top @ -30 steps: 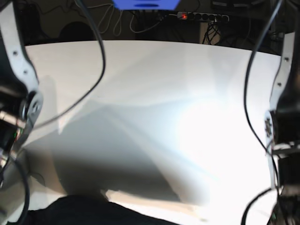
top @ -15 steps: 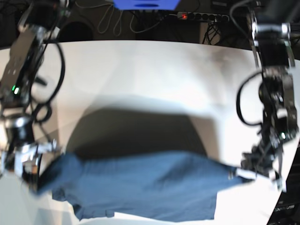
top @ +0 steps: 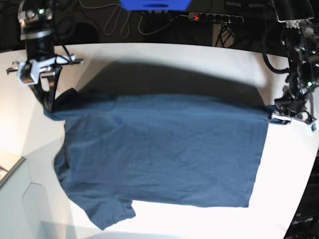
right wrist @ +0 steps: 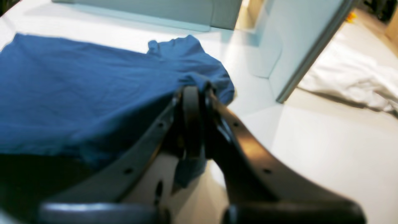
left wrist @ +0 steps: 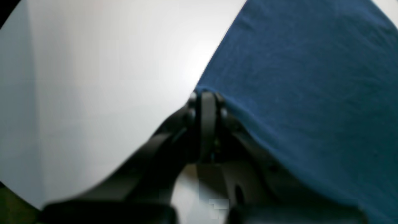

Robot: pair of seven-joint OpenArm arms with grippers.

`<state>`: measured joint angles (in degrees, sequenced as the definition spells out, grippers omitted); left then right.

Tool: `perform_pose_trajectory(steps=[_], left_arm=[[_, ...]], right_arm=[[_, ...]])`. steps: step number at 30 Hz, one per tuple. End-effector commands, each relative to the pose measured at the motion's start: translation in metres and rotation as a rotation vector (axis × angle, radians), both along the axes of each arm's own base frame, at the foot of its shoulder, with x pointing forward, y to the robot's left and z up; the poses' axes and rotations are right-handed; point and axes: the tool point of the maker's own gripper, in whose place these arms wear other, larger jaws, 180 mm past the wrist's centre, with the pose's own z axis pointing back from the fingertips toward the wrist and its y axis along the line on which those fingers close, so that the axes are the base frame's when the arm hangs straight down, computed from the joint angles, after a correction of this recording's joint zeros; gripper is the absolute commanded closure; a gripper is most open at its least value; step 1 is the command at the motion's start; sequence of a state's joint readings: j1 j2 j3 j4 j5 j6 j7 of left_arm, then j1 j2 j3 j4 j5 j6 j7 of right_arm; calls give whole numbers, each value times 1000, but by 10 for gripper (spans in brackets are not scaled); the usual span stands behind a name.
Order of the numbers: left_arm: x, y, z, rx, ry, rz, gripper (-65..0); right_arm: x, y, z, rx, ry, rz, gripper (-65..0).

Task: Layout the t-shirt on the table in an organized manner, then fold the t-shirt properly
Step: 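Release the shirt with the right gripper and regrasp near the collar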

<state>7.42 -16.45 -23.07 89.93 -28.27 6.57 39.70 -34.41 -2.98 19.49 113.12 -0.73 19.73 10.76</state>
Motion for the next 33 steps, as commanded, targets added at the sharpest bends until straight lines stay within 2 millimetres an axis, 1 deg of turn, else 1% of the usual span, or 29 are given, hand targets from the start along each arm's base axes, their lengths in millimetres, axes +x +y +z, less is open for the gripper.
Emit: perform_pose_trajectory(steps=[1,4,6,9,13,15,18,20,23,25,28,30,33], left_arm=[[5,5,12,25,-36,-5,-1],[-6,4,7,26,-13,-9,-1],[-14,3,3,30,1,-14,-1],[-24,2,4,49,9,-24,-1],[-33,8,19,89,-8,-35,-1],[-34,7,32,112,-31,-48,-1],[-37,17,57,148,-81,-26,-1],[-37,21,73,169,-119,-18,-1],[-36,27,87,191,-151,-2,-1],[-37,33,96,204,-171,14,-1],[-39,40,100,215,-179,31,-1],[-39,42,101,217,-181,38,-1],[-39,43,102,218,-183,40,-1]], right_arm=[[-4,0,8,8,-41,-1,0],[-20,0,3,10,-25,1,0],[-30,1,3,10,-28,6,0],[-42,3,5,12,-43,14,0],[-57,3,3,12,-32,18,0],[-64,4,4,12,-32,21,0],[-73,7,-3,29,-14,26,0],[-77,17,-18,74,12,54,0],[-75,34,-35,150,34,111,0],[-76,48,-53,217,68,155,0],[-86,64,-76,298,131,208,0],[-91,80,-88,358,163,255,0],[-101,99,-99,426,206,316,0]])
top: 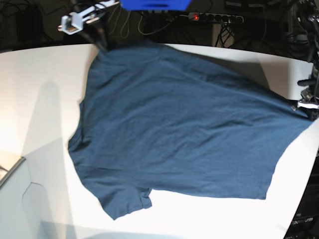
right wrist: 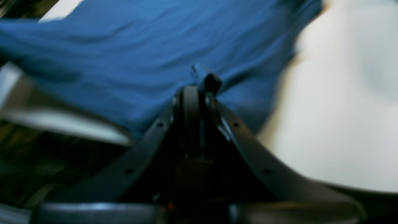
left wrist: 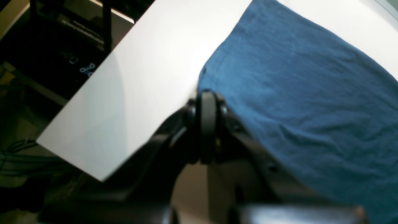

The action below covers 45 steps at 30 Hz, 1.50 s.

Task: Layout the t-shirt on the table in an organized manner, then fold the t-shirt properly
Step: 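Release the shirt with the right gripper and regrasp near the collar, then pull the collar edge with the right gripper away from the left gripper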

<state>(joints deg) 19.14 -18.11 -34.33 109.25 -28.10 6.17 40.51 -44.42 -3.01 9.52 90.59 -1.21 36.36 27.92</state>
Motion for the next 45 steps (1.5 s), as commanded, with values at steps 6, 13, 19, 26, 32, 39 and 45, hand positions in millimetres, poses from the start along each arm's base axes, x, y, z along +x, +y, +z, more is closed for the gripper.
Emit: perform_pose_trajectory(steps=[6,13,19,26,32,39,45], left_arm=[[5,4,-5,18,14,-14,-1],[-9,20,-37,-10,100,33,-1],[-18,36,-54,-16,149,70,-1],[-6,41,-57,-36,135,90,-1],[29,48,-50,-85,73,121,-1],[73,55,-45,-164,16,161,-1],[110,28,-53,-184,41,83,-1]], right_arm=[[0,0,15,53,-47,13,0],[19,-21,56,-23,-170,-28,0],[41,-19,83,-40,-269,-12,0],[91,-14,89,-96,-306,21,0],[152,-13,99,-175,-317,51,0],[210,-15,102,-215,-293,61,0],[238,-21,88,-207,-264,70,0]])
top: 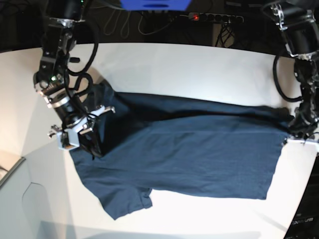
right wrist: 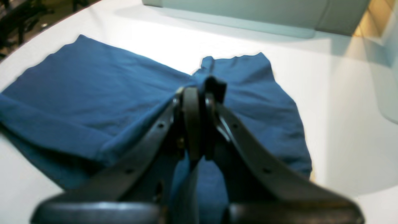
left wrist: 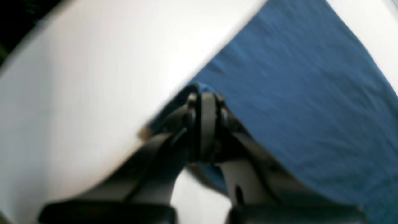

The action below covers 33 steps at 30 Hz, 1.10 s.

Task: Layout the t-shirt on the table in an organized manner, then fold the t-shirt properly
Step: 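Pull the collar edge with the right gripper away from the left gripper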

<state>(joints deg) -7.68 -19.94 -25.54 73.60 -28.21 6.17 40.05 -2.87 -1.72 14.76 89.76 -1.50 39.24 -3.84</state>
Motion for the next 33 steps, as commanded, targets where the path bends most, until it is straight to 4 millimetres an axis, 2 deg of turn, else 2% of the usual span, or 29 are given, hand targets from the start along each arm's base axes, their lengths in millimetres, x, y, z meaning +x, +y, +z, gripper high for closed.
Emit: perform_pose_trajectory(steps=[1,5,7,9,12,14,16,18,20,23,28,33], left_arm=[[15,12,25,45,-63,9,-1],[21,10,22,29,-59,12,-4],[22,12,15,10,-41,30,-11],[24,14,9,-9,-24,41,-64],[23,16,6,-15,-12,48,-212],[24,16,7,-11,-18,43,-291],[24,16,7,-11,-19,42,-319],[24,16,7,-11,-19,40,-319],[24,16,8,-10,-21,41,-319],[24,16,8,-10,-21,41,-322],[22,17,6,-10,-18,44,-322],[22,18,6,-10,-17,45,-322]], right_arm=[[9,2,17,30,-62,10,0],[13,-3,-1,26,-13,17,0],[20,5,-11,32,14,45,0],[23,2,-32,-1,86,69,-11],[26,-4,-47,-49,154,87,-107],[26,-8,-45,-62,156,81,-181],[25,-24,-33,-76,128,41,-249],[19,-35,-20,-70,90,-8,-306],[8,-44,-4,-67,49,-60,-349],[-21,-43,1,-61,43,-98,-369],[-73,-10,-20,7,135,-96,-366],[-103,11,-41,37,220,-64,-366]])
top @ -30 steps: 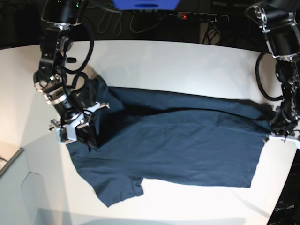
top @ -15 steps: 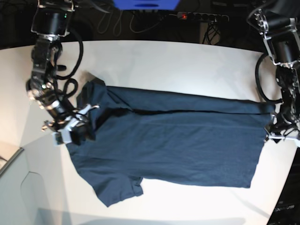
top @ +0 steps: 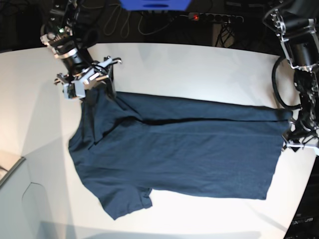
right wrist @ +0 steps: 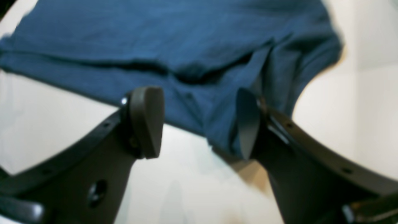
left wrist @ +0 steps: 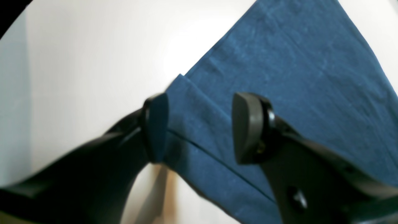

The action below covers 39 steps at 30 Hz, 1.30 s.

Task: Layout the t-shirt on the table in an organized manner, then fold the t-shirt properly
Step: 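Pull the collar edge with the right gripper away from the left gripper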

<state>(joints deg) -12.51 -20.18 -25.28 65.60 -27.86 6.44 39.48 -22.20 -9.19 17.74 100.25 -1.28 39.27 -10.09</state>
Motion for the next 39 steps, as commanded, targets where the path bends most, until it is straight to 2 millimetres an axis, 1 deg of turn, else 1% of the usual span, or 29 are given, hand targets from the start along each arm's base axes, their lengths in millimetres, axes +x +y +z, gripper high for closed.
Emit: perform_pose_trajectory(steps=[1,4,8,11,14,19,23,25,27,31,33,35,39], left_arm=[[10,10,21,33,-51,6,-322],[10,10,20,33,-50,4,-322],[10,10,20,33,-50,4,-322],[10,10,20,33,-49,6,-322],[4,10,14,33,-32,6,-322],[2,10,12,33,-28,5,-322],[2,10,12,33,-28,5,-322],[2,10,12,33,-28,5,-322],[2,10,12,33,-28,5,-322],[2,10,12,33,-28,5,-322],[2,10,12,33,-28,5,-322],[2,10,12,33,-28,5,-322],[2,11,12,34,-28,6,-322]], right_arm=[[2,4,9,22,-39,13,-366],[-5,6,-11,46,15,9,-366],[-2,7,-31,69,60,9,-366],[2,5,-38,68,72,12,-366],[6,0,-38,56,67,15,-366],[10,-21,-38,28,66,-56,-366],[10,-24,-39,15,68,-47,-366],[9,-23,-44,24,81,-48,-366],[15,-23,-48,33,85,-52,-366],[15,-24,-54,40,100,-53,-363],[16,-22,-54,40,98,-49,-325],[16,-22,-54,40,98,-49,-255],[20,-24,-50,39,84,-53,-56]])
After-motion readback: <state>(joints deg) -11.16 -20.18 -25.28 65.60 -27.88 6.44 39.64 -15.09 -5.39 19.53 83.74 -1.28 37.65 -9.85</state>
